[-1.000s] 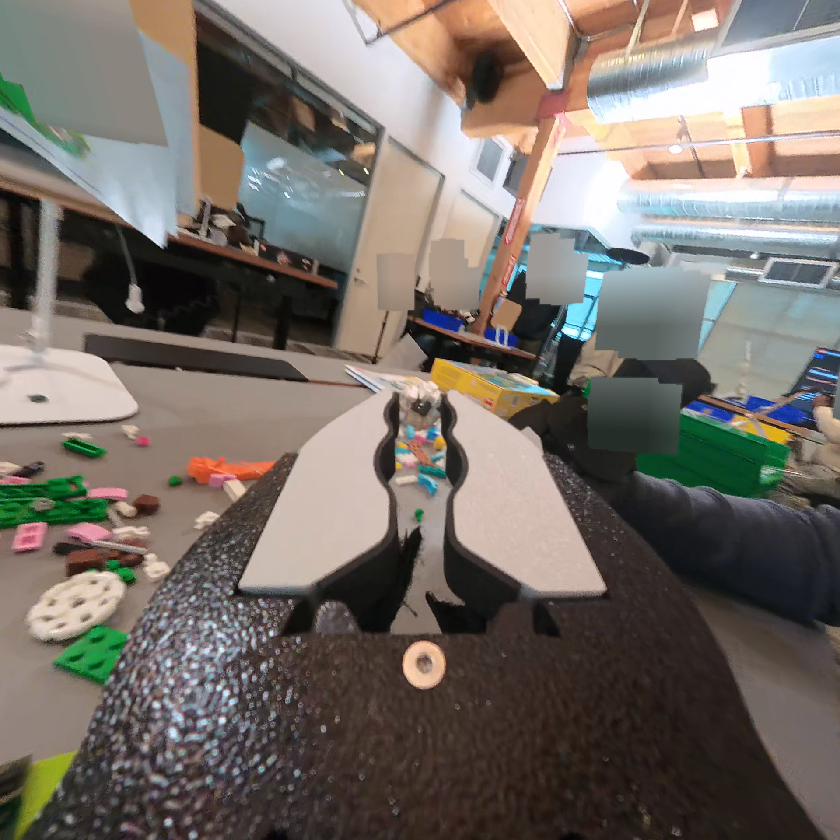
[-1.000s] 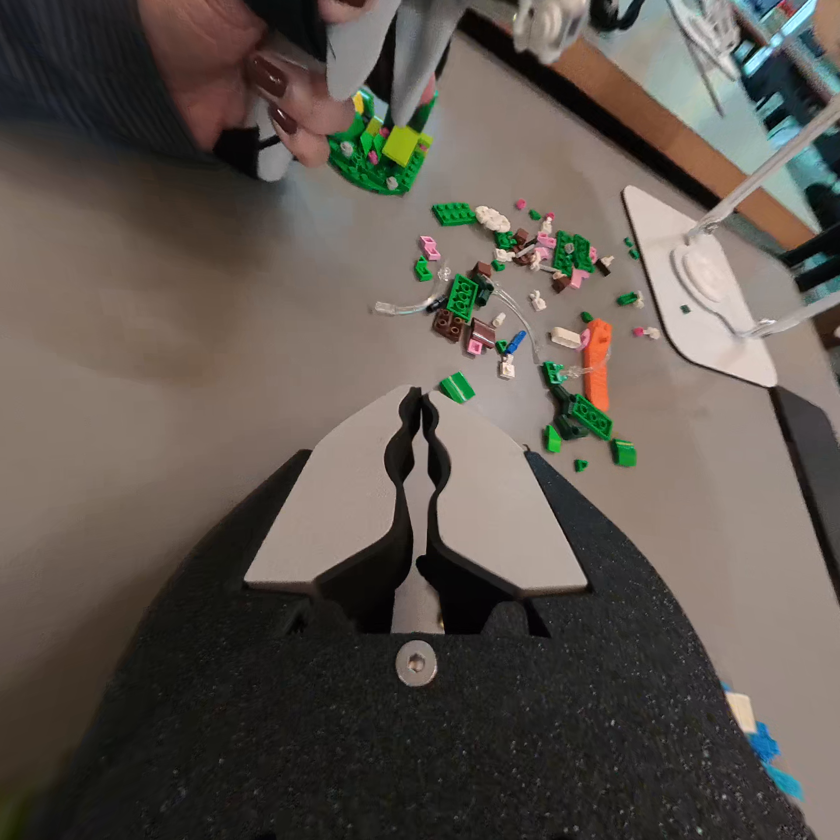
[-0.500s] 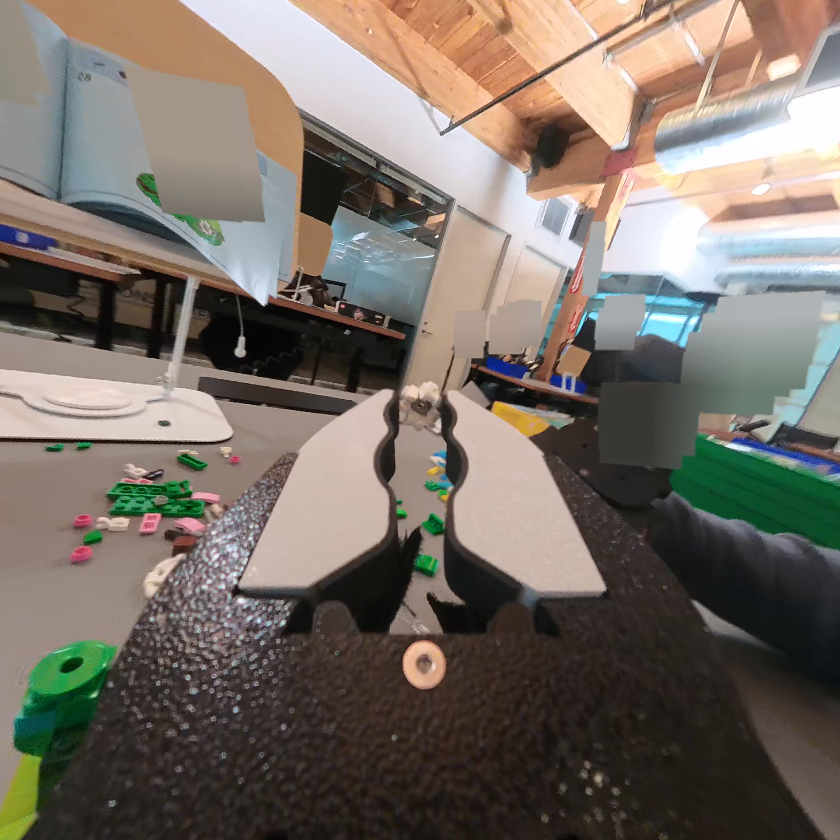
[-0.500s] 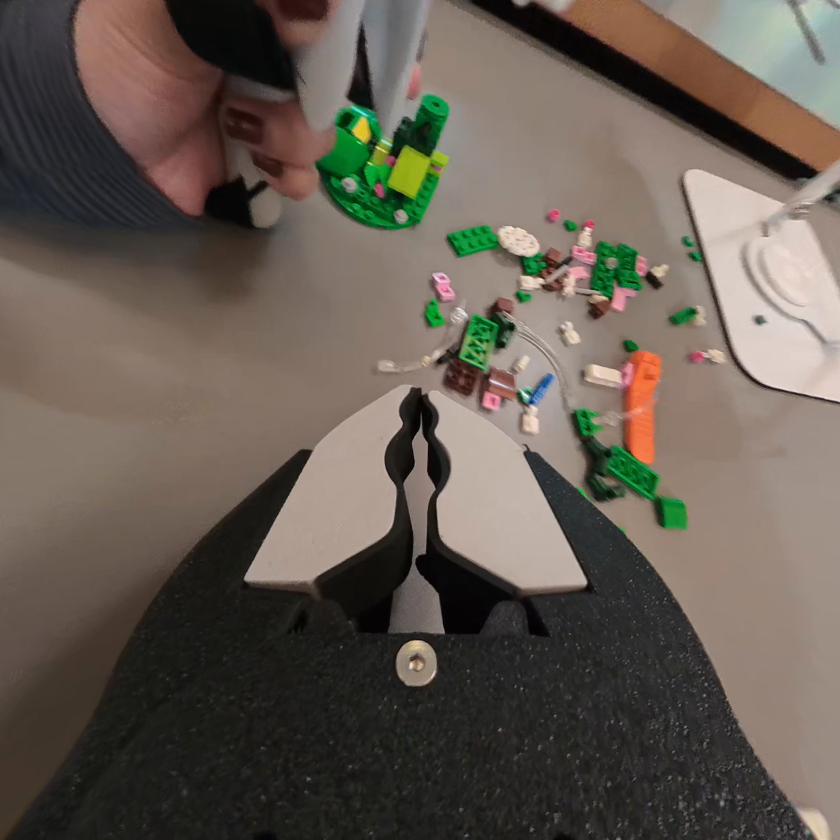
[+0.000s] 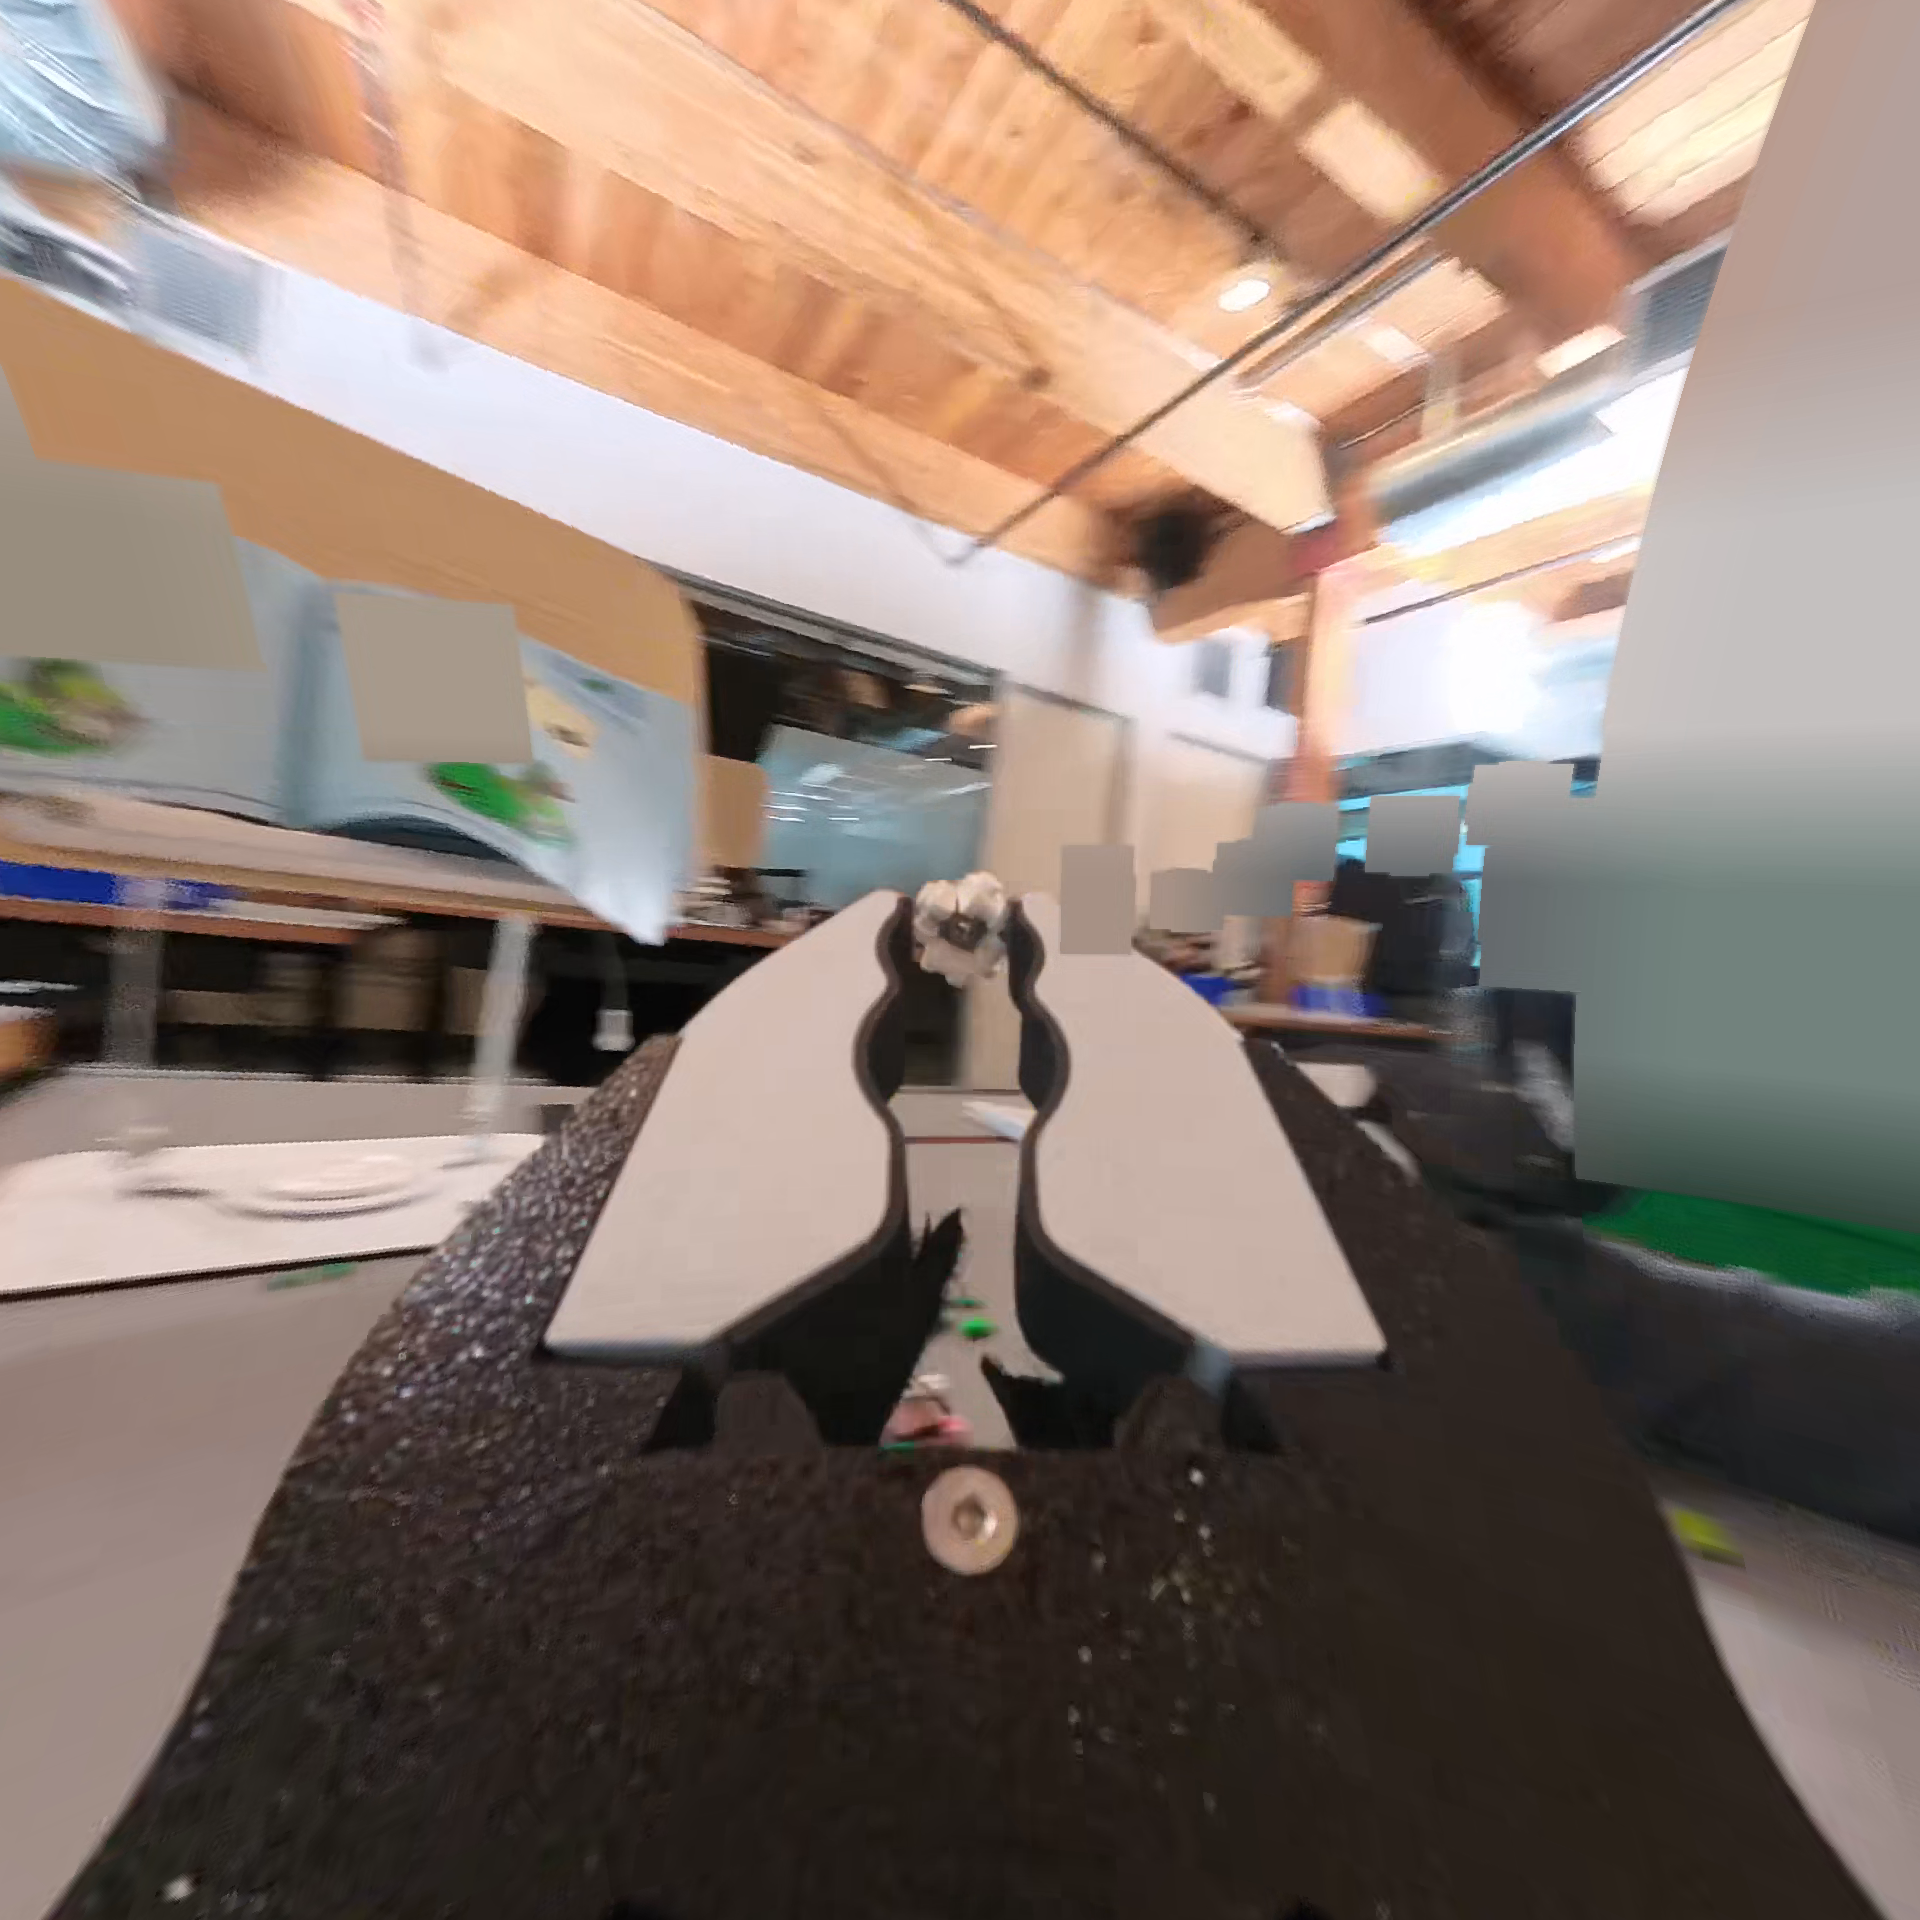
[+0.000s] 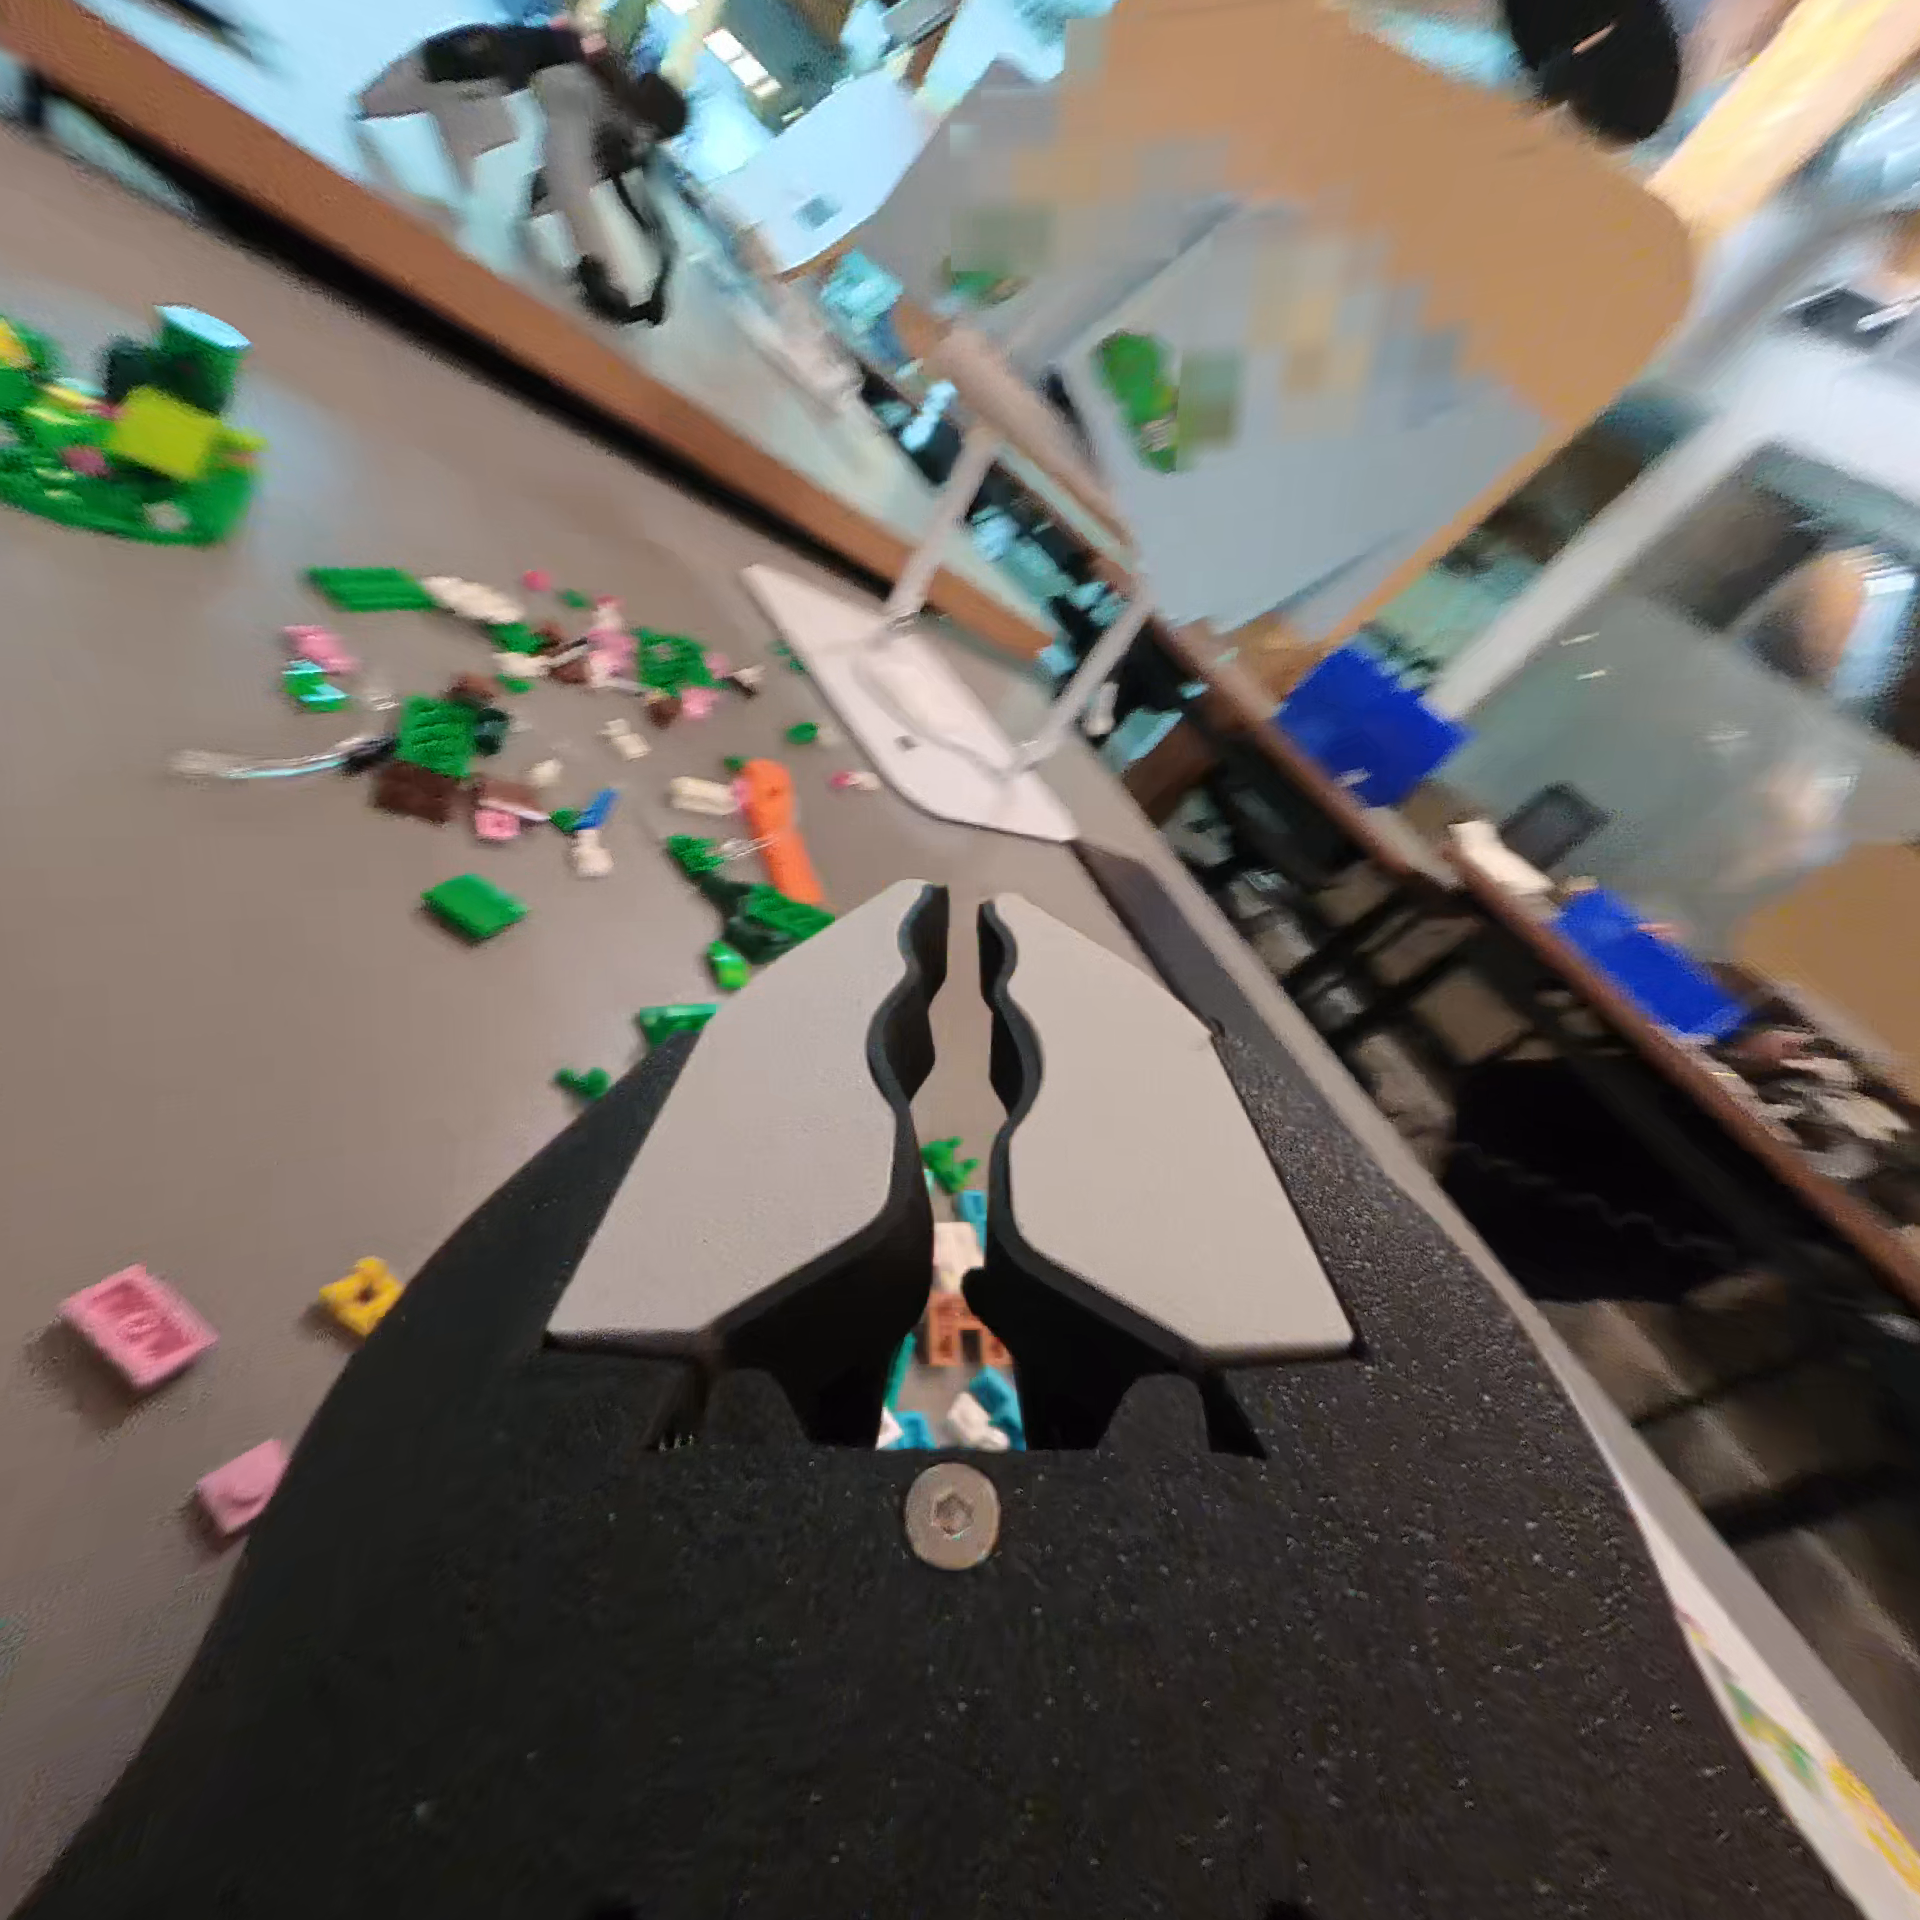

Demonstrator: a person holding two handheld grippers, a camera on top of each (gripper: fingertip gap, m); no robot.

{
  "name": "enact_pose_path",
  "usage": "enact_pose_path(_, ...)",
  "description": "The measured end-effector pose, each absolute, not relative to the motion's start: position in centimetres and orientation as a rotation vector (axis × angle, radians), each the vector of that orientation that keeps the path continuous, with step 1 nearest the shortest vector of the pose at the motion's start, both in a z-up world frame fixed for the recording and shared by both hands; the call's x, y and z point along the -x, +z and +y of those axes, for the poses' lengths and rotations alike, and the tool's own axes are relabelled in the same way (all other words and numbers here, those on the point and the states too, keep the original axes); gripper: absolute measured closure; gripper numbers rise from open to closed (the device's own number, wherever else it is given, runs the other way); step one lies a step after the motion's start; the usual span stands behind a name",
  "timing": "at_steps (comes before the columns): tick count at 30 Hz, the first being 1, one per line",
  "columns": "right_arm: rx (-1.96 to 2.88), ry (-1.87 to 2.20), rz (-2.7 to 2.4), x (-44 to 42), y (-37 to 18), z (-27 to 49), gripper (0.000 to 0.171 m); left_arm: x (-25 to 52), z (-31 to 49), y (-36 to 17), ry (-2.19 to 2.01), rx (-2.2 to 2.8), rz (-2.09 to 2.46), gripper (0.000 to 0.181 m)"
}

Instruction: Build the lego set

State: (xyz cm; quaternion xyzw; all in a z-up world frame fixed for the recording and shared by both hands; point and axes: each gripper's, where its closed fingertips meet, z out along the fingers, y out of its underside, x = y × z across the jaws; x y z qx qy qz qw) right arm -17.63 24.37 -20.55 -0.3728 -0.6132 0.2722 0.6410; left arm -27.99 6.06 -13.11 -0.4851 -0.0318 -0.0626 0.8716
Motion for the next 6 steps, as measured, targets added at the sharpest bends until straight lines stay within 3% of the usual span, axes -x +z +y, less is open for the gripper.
enact_pose_path(1,0.836,0.594,-1.353,17.3,-20.3,24.7,0.166,28.2,5.8,-13.0,-0.031,1.024,-0.068,0.165)
enact_pose_path(6,0.812,0.522,-1.263,16.5,-19.7,25.4,0.168,29.2,3.6,-10.4,0.087,0.973,-0.032,0.165)
